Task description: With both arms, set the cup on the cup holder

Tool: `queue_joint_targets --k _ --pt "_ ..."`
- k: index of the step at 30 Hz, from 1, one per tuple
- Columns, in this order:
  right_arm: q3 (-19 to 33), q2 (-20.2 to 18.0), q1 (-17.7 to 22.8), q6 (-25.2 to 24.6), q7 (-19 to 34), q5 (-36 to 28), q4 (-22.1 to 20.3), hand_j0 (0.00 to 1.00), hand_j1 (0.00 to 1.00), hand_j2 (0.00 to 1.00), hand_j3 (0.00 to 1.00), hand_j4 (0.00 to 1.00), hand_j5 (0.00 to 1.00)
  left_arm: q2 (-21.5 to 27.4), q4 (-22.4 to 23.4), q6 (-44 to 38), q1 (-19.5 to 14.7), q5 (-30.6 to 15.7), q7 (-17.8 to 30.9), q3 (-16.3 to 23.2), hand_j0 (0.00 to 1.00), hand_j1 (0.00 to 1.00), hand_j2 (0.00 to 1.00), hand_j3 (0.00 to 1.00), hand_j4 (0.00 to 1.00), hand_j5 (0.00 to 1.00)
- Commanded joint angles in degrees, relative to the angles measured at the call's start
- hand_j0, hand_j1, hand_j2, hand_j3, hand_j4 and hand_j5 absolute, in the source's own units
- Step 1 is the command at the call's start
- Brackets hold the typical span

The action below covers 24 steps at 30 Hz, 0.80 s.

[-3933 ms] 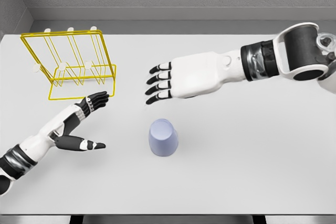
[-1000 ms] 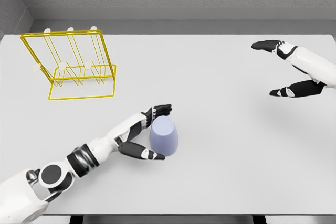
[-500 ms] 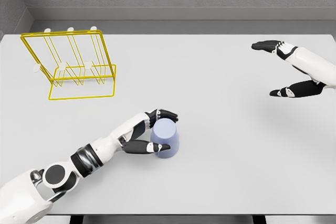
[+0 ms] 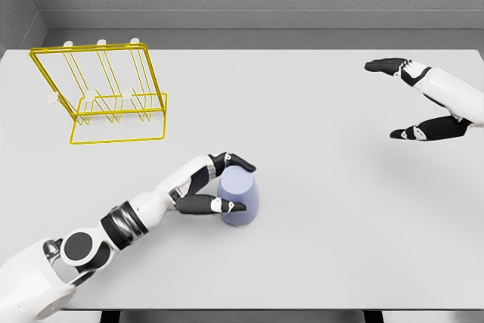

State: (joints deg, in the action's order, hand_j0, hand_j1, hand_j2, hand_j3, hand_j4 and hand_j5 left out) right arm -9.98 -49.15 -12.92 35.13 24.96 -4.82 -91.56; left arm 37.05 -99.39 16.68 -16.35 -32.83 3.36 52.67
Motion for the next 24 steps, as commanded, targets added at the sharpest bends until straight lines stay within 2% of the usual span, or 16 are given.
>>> queue_joint_targets --k 1,11,24 --pt "0.14 -0.07 0.0 -0.13 0.0 -0.45 -0.02 1.0 1.0 1.0 1.0 1.0 1.0 0.13 -0.1 0.99 0.0 -0.13 -0.02 -0.11 0.52 0.52 0.52 0.52 0.52 0.52" --pt "0.14 -0.07 0.0 -0.13 0.0 -0.45 -0.02 1.0 1.0 1.0 1.0 1.0 1.0 1.01 -1.42 1.6 -1.67 -0.22 -0.02 -0.55 0.52 0.52 0.52 0.52 0.52 0.52" --pt "0.14 -0.07 0.09 -0.13 0.0 -0.45 -0.02 1.0 1.0 1.0 1.0 1.0 1.0 4.61 -1.51 4.06 -3.34 -1.62 -0.02 -1.87 0.52 0.52 0.52 0.52 0.52 0.52"
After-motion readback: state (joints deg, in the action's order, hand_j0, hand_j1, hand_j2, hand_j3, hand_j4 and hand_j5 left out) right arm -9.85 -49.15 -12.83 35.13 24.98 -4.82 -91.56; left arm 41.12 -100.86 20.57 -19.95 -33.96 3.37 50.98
